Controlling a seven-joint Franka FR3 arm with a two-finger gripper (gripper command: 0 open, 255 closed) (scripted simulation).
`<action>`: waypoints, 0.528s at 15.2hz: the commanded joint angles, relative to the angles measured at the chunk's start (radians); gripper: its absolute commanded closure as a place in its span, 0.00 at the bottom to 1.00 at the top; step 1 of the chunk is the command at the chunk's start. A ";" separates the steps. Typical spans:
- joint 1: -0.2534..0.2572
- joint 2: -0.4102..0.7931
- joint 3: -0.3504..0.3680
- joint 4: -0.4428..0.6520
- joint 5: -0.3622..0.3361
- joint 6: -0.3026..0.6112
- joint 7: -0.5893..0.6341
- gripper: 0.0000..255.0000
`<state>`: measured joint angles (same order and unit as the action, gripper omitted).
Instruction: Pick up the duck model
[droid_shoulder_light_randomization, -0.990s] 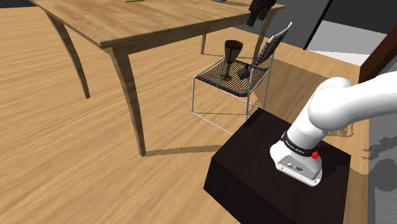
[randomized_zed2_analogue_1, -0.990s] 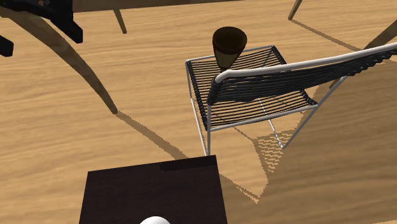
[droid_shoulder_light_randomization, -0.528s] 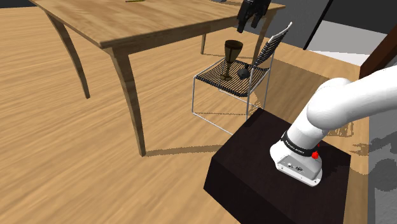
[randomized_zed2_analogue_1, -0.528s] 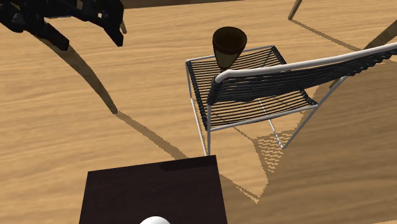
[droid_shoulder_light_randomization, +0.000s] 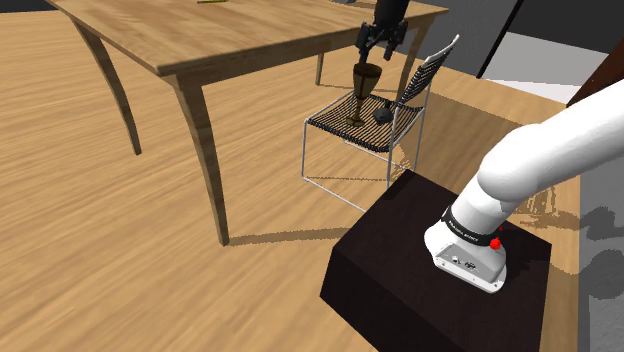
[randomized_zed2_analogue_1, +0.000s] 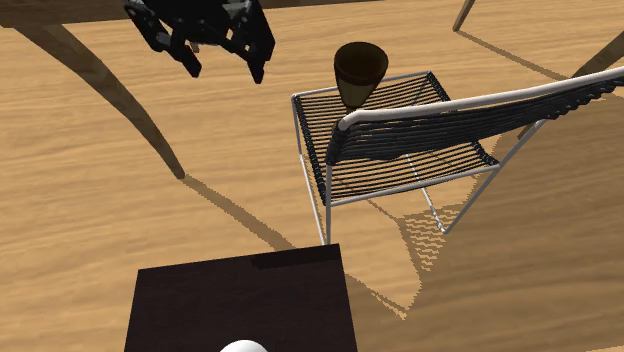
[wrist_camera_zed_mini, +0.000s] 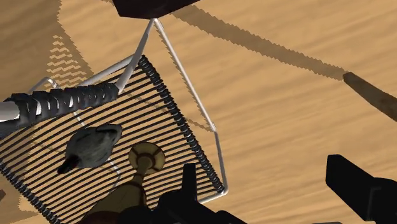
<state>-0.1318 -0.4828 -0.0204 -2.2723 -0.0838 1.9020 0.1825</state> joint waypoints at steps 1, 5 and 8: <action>-0.021 0.060 -0.012 0.013 -0.004 0.033 0.029 0.00; -0.061 0.175 -0.041 0.040 -0.009 0.094 0.080 0.00; -0.088 0.261 -0.065 0.065 -0.009 0.134 0.116 0.00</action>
<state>-0.2118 -0.2565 -0.0787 -2.2225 -0.0933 2.0228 0.2832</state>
